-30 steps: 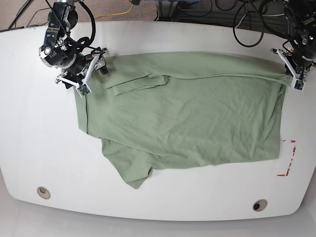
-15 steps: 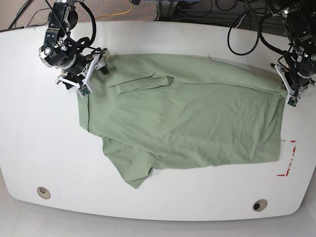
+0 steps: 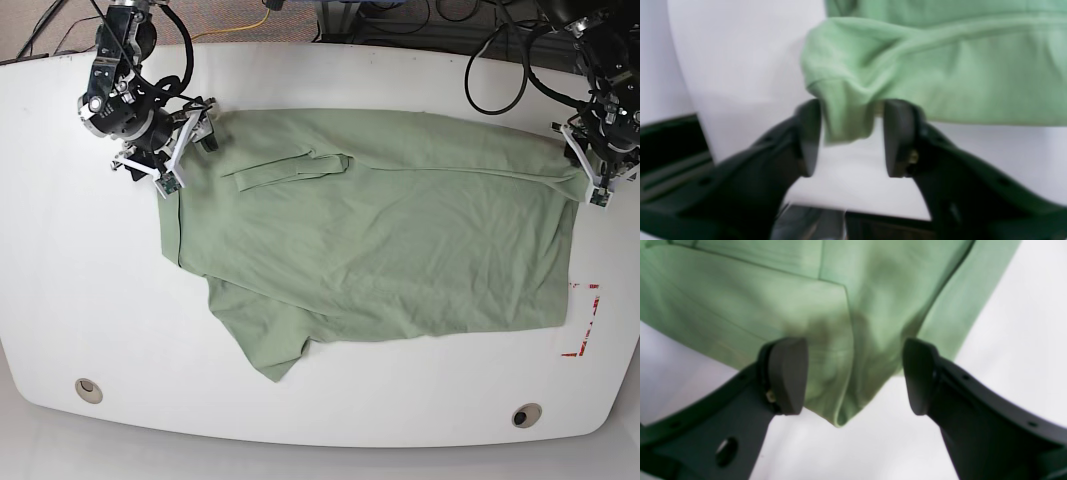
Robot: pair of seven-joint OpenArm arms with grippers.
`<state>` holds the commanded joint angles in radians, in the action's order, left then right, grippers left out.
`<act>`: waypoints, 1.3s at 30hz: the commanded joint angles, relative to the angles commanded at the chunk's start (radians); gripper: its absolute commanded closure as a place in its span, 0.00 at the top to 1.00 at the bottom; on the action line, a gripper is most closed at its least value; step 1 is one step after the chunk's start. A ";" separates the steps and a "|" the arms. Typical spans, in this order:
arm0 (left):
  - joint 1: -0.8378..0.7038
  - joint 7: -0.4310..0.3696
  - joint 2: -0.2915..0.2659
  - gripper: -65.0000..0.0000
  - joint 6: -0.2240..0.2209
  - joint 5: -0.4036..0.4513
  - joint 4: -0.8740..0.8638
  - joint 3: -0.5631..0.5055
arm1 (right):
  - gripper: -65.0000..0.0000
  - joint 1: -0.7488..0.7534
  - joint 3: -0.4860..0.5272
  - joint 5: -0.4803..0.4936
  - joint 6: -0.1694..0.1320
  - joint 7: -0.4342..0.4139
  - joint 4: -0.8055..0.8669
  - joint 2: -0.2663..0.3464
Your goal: Layout the t-shirt on the table in an organized manner, then fold the t-shirt properly
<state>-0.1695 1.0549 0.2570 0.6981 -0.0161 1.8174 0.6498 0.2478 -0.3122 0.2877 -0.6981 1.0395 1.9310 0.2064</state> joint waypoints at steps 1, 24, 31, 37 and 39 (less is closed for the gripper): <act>-0.003 0.000 0.000 0.57 0.000 0.000 0.002 0.005 | 0.65 0.000 0.000 0.000 0.000 0.000 0.000 0.000; 0.095 -0.003 0.011 0.57 0.000 -0.005 0.051 0.029 | 0.65 -0.002 0.000 0.000 0.000 0.000 0.002 0.002; 0.092 -0.025 -0.092 0.57 0.000 -0.002 0.052 -0.020 | 0.66 0.000 -0.017 -0.006 0.000 0.000 0.035 0.002; 0.028 -0.149 -0.115 0.57 0.000 0.000 0.051 -0.021 | 0.66 0.012 -0.114 -0.003 0.000 0.000 0.052 0.002; 0.015 -0.172 -0.110 0.57 0.000 0.000 0.044 -0.020 | 0.66 0.021 -0.144 -0.005 0.000 0.000 0.052 0.002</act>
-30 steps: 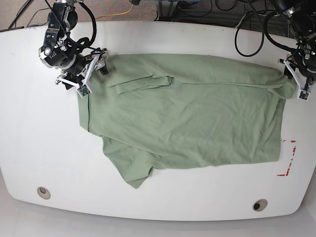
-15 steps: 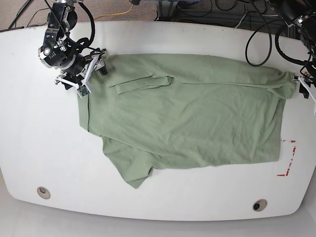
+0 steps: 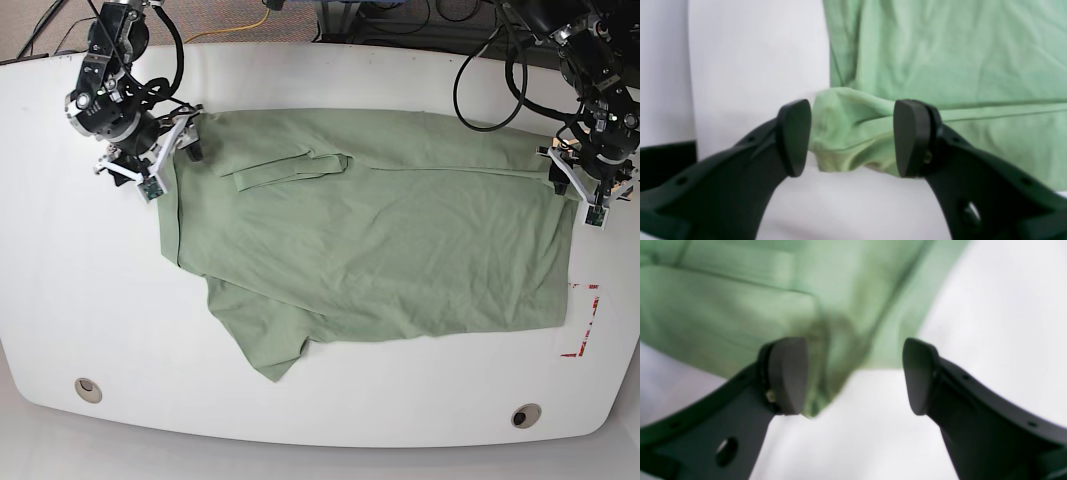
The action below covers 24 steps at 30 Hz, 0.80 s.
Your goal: Layout the t-shirt on the table in an organized manner, then fold the t-shirt properly
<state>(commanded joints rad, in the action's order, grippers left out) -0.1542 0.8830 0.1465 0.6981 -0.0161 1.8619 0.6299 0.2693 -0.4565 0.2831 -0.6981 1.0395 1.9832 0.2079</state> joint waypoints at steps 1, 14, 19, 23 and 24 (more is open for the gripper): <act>-0.003 -0.008 0.008 0.57 0.000 0.000 0.000 0.002 | 0.66 0.003 -0.014 0.000 0.000 0.000 0.000 0.000; -0.006 -0.017 0.046 0.57 0.000 0.000 -0.002 0.044 | 0.66 0.020 -0.035 0.006 0.000 0.000 -0.072 -0.043; -0.006 -0.017 0.046 0.57 0.000 0.000 -0.002 0.043 | 0.66 0.000 -0.035 0.006 0.000 0.000 -0.087 -0.097; -0.006 -0.017 0.046 0.57 0.000 0.000 -0.002 0.041 | 0.66 -0.009 -0.035 0.006 0.000 0.000 -0.138 -0.114; -0.006 -0.017 0.046 0.57 0.000 0.000 -0.002 0.041 | 0.66 -0.014 -0.035 0.006 0.000 0.000 -0.155 -0.115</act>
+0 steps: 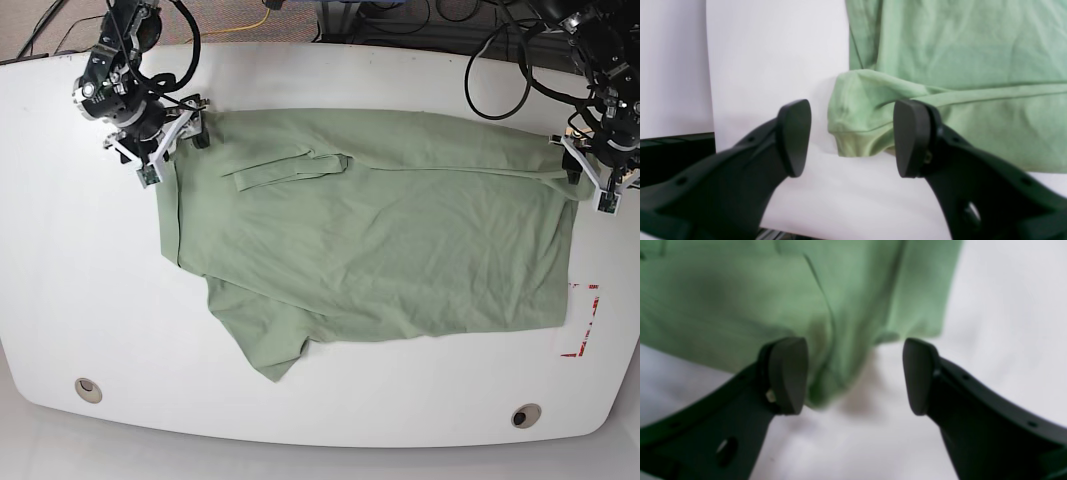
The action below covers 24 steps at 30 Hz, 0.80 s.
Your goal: Layout the t-shirt on the table in an organized manner, then fold the t-shirt properly
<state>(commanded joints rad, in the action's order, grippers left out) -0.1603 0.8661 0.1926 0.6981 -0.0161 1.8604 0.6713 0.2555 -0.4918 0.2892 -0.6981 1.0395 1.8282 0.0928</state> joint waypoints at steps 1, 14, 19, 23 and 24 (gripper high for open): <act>0.000 0.000 0.000 0.57 0.000 0.000 0.000 0.000 | 0.66 -0.008 0.000 0.000 0.000 0.000 -0.009 0.000; -0.002 0.000 0.020 0.57 0.000 0.000 -0.002 0.003 | 0.61 -0.029 -0.003 0.000 0.000 0.000 -0.092 -0.009; 0.000 0.000 0.021 0.57 0.000 0.000 -0.003 0.005 | 0.24 -0.029 -0.002 0.000 0.000 0.000 -0.095 -0.011; 0.003 -0.002 0.023 0.57 0.000 0.000 -0.037 0.005 | 0.00 -0.029 0.000 -0.002 0.000 0.000 -0.095 -0.012; 0.011 -0.002 0.023 0.57 0.000 0.000 -0.048 0.006 | 0.00 -0.029 0.000 -0.002 0.000 0.000 -0.095 -0.012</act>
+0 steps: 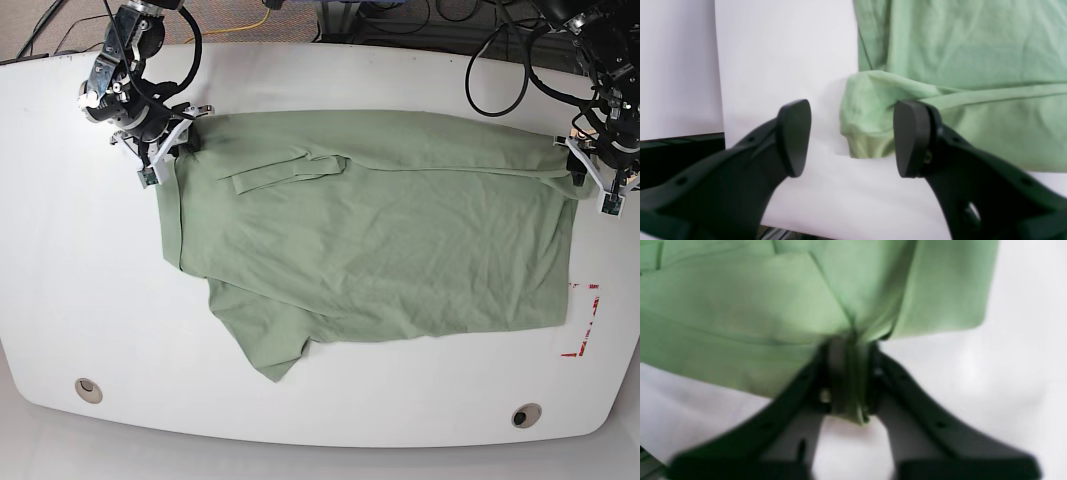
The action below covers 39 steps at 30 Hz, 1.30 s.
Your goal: Layout the t-shirt on the table in an organized manner, then fold the t-shirt properly
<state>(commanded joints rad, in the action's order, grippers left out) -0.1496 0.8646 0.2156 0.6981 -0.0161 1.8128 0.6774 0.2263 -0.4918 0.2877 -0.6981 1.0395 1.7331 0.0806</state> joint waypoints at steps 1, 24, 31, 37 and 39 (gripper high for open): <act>0.014 0.000 0.006 0.57 0.000 0.000 -0.014 0.005 | 0.01 0.000 0.000 0.000 0.000 0.000 0.000 0.000; 0.034 -0.064 0.018 0.57 0.000 -0.002 -0.265 0.041 | 0.00 0.006 -0.005 0.000 0.000 0.000 0.008 0.002; 0.037 -0.064 0.018 0.57 0.000 -0.002 -0.299 0.021 | 0.00 0.009 -0.005 0.000 0.000 0.000 0.032 0.000; 0.034 -0.066 0.014 0.56 0.000 -0.002 -0.304 -0.040 | 0.00 0.009 -0.005 0.000 0.000 0.000 0.051 0.000; 0.032 -0.066 0.012 0.53 0.000 -0.002 -0.305 -0.057 | 0.00 0.009 -0.005 0.000 0.000 0.000 0.051 0.003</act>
<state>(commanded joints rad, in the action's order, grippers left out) -0.1174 0.7986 0.2279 0.6981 -0.0176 1.5075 0.6206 0.2355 -0.4964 0.2877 -0.6981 1.0395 1.7837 0.0836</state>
